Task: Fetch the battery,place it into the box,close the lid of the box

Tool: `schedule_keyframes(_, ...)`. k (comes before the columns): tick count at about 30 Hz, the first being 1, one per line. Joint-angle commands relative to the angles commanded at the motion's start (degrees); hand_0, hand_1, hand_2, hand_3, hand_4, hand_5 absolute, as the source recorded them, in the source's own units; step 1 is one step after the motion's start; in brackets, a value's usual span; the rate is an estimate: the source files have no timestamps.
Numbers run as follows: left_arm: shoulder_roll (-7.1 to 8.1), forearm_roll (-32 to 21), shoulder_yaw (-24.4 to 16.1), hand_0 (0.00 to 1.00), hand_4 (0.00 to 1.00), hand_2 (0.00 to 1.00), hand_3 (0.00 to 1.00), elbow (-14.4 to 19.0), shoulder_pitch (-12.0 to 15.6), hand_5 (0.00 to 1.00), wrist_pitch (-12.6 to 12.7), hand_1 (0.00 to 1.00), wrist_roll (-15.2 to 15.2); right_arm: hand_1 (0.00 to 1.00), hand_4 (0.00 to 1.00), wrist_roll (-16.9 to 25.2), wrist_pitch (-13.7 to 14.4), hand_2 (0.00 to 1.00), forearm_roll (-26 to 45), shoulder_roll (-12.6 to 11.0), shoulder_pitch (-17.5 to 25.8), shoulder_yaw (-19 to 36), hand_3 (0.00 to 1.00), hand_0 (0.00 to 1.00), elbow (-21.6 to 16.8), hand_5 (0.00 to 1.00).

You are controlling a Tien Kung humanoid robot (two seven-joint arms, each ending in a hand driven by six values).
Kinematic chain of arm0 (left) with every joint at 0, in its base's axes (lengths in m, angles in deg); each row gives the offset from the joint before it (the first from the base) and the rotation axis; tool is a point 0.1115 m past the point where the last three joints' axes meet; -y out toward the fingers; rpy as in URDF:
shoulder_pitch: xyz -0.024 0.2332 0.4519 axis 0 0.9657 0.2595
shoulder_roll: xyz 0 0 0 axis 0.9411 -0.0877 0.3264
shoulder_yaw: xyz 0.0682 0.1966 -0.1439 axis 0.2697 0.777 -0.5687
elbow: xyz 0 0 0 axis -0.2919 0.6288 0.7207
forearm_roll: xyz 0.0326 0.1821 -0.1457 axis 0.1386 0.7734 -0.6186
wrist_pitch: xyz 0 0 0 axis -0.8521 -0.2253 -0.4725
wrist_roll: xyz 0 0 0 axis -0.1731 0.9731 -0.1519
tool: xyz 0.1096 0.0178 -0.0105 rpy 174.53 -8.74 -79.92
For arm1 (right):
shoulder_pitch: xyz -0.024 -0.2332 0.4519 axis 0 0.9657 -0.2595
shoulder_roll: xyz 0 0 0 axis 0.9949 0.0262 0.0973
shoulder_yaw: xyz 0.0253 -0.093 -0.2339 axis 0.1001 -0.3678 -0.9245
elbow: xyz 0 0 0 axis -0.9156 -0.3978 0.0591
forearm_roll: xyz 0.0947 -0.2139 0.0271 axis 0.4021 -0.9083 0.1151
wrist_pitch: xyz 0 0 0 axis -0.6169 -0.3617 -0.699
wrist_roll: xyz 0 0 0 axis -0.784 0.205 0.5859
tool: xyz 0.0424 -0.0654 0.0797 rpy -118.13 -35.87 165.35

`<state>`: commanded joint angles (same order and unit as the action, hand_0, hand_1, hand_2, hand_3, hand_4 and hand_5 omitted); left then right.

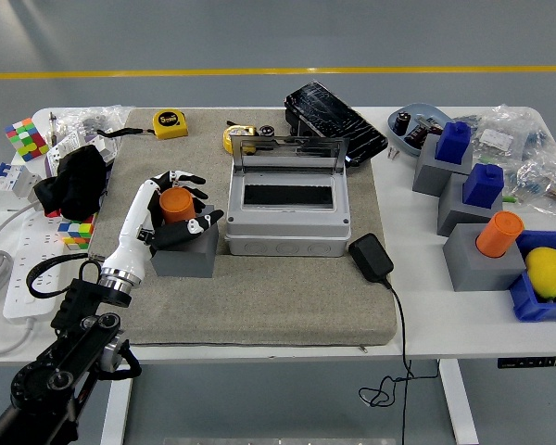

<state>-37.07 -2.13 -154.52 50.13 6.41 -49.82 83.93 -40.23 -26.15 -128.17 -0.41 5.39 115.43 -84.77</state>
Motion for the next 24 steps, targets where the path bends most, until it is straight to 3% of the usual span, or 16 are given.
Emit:
schedule_keyframes(1,0.00,-0.4,0.1,0.252,0.832,0.334,0.401,-0.3,-0.1,0.002,0.0,0.306,0.0,0.626,0.985,0.0,0.0,0.646,0.0,0.0,0.0,0.0,0.561,0.633,0.0,0.427)
schedule_keyframes(6,0.00,-2.8,0.5,0.252,0.832,0.334,0.401,-1.4,-0.6,0.002,0.1,0.306,0.6,0.626,0.985,0.1,0.0,0.646,0.1,0.0,0.0,-0.1,0.561,0.633,0.0,0.427)
schedule_keyframes(7,0.00,-3.2,0.6,0.158,0.721,0.264,0.327,-1.7,-0.7,0.002,0.2,0.224,0.9,0.625,0.985,0.0,0.0,0.646,0.1,0.0,0.0,-0.1,0.560,0.633,0.0,0.426)
schedule_keyframes(12,0.00,-4.8,0.9,0.158,0.721,0.264,0.327,-2.4,-1.2,0.002,0.3,0.224,1.9,0.625,0.985,0.2,0.1,0.646,0.1,0.1,-0.1,-0.3,0.560,0.633,0.0,0.426)
schedule_keyframes(13,0.00,-5.0,0.9,0.082,0.597,0.178,0.241,-2.4,-1.2,0.002,0.4,0.103,2.0,0.625,0.986,0.2,0.1,0.646,0.2,0.1,-0.1,-0.4,0.561,0.632,0.0,0.426)
schedule_keyframes(24,0.00,-4.1,2.0,0.064,0.584,0.166,0.233,0.5,-1.1,0.002,0.0,0.090,2.3,0.625,0.986,0.4,0.3,0.646,0.1,0.1,0.0,-0.3,0.560,0.633,0.0,0.425)
